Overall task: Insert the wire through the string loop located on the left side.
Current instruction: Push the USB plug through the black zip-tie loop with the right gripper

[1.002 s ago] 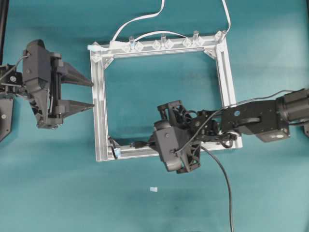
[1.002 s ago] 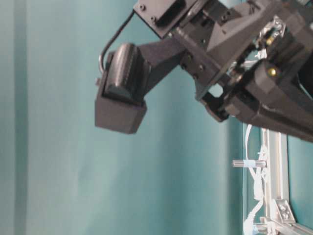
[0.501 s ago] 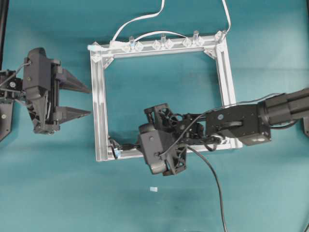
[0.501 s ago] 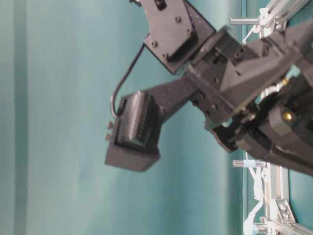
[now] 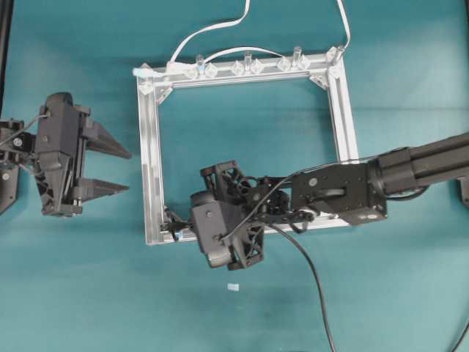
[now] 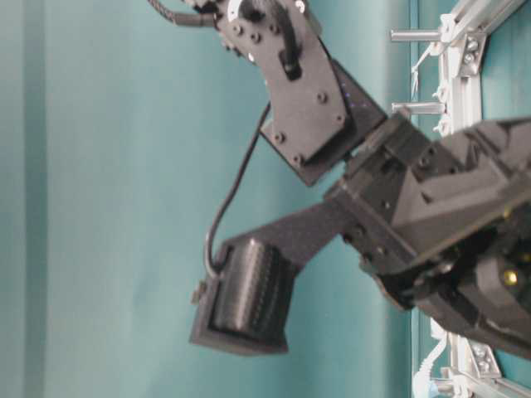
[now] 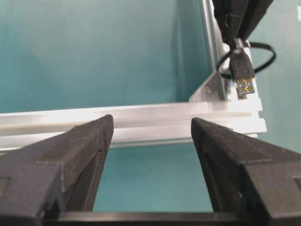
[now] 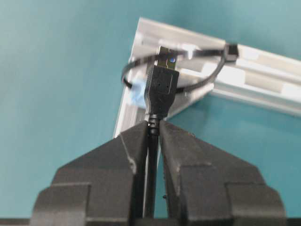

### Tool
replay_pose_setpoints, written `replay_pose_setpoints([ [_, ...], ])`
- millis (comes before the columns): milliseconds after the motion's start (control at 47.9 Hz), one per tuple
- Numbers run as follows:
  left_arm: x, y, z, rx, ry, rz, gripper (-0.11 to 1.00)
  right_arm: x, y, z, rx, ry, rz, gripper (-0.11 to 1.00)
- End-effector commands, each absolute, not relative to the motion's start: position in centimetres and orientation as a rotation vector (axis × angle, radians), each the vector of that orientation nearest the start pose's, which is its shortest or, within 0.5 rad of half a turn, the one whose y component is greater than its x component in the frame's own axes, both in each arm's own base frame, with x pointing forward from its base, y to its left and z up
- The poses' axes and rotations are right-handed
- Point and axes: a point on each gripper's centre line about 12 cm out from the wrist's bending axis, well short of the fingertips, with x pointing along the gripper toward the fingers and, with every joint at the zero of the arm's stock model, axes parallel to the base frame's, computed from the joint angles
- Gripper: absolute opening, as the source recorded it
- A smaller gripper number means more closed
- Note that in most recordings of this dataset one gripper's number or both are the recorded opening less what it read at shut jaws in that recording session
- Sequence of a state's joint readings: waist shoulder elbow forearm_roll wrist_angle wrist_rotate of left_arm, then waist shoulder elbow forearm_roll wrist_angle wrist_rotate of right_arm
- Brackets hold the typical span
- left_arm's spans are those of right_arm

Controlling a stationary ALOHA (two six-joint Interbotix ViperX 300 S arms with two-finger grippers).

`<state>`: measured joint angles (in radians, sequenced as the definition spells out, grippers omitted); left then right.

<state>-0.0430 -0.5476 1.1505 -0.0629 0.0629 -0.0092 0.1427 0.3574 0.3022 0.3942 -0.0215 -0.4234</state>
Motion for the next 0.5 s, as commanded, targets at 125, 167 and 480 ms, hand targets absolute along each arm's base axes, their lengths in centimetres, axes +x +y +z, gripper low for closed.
replay_pose_setpoints([
  [125, 23.5, -1.9, 17.4, -0.049, 0.666, -0.054, 0.69, 50.4, 6.8, 15.4, -0.072, 0.573, 0.132, 0.10],
  [167, 23.4, -2.0, 17.3, -0.049, 0.670, -0.058, 0.69, 50.5, 6.8, 15.3, -0.072, 0.571, 0.132, 0.10],
  [480, 23.2, -2.6, 17.2, -0.038, 0.695, -0.084, 0.69, 51.0, 6.9, 15.4, -0.071, 0.563, 0.132, 0.10],
])
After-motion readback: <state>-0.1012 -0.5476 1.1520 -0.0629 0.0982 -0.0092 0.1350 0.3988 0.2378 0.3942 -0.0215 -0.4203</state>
